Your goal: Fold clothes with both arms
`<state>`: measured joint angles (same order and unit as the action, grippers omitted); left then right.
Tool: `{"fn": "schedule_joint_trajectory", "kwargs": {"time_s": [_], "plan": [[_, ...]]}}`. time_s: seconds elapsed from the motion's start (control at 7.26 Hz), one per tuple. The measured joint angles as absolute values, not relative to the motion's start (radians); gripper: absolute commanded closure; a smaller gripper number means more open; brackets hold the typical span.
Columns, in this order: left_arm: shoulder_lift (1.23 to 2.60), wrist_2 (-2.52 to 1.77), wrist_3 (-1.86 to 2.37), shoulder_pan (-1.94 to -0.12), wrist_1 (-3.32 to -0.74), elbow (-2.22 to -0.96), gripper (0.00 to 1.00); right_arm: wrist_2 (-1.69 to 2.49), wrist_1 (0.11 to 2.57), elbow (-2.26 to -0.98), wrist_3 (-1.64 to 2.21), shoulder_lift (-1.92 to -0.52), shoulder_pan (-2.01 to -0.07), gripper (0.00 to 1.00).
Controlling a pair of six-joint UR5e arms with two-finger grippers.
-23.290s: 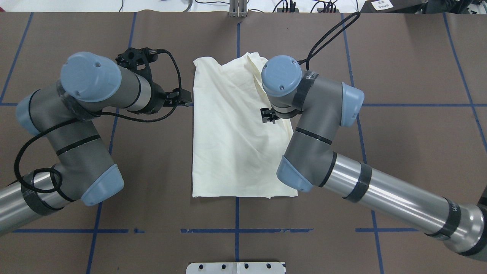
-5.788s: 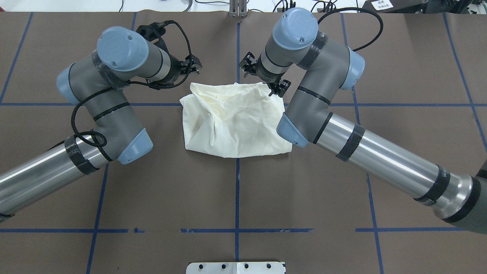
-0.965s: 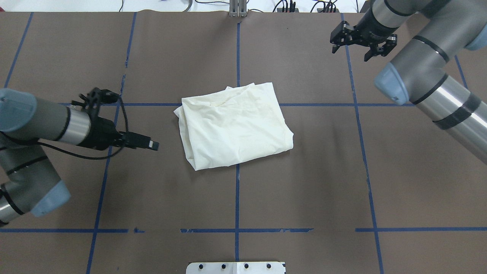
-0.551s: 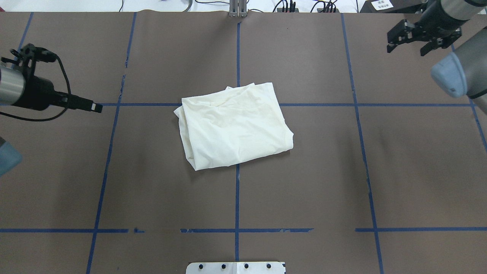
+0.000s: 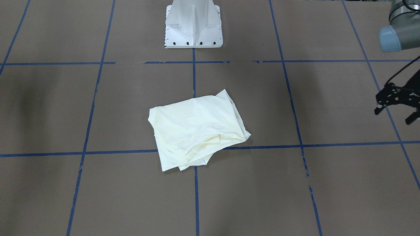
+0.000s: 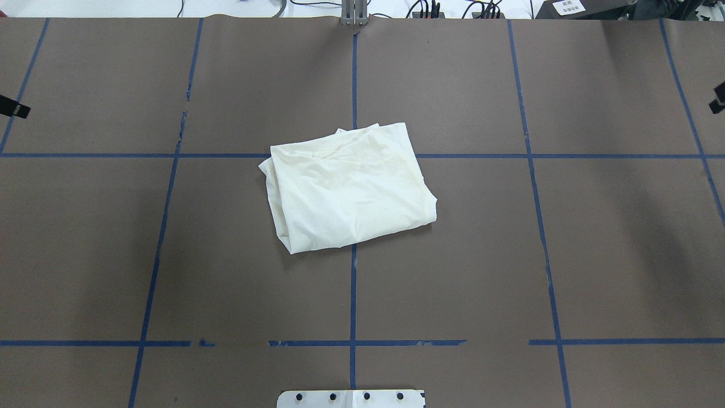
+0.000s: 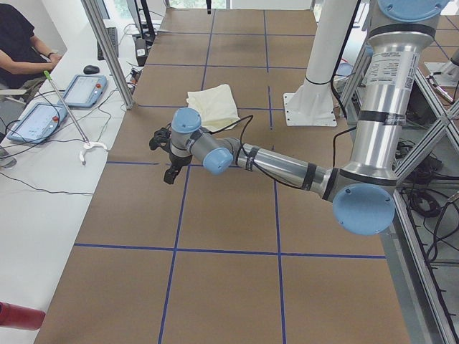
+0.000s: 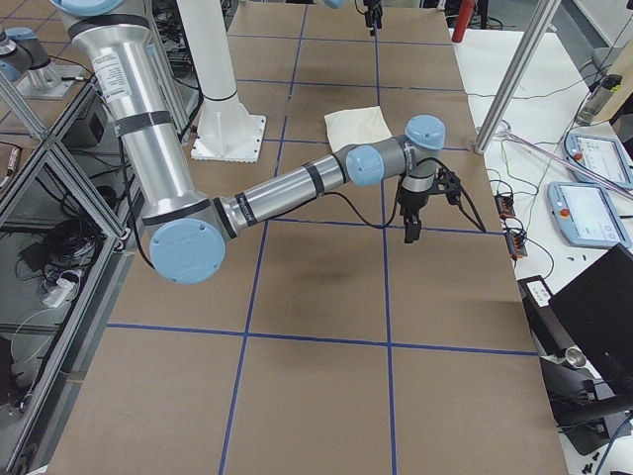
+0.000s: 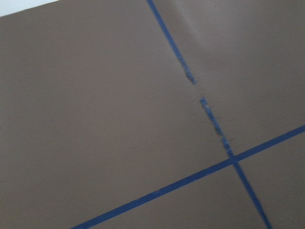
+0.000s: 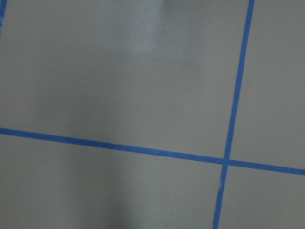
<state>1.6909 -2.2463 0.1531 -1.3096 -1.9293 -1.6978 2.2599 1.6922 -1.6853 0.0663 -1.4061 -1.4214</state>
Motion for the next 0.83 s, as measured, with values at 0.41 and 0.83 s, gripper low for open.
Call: {"fn": "schedule_joint_trajectory", "kwargs": {"time_s": [0.41,0.83], "plan": [[1.656,-2.252,-0.205,-1.453,-1.725,-1.698,0.00,2.309,1.688,-1.684,-0.122,-1.576,-1.532,0.00],[1.577,-2.228,-0.259,-1.471,-1.774,-1.628,0.00,2.344,1.680,-1.706,-0.112,-1.625,-1.550,0.00]]}}
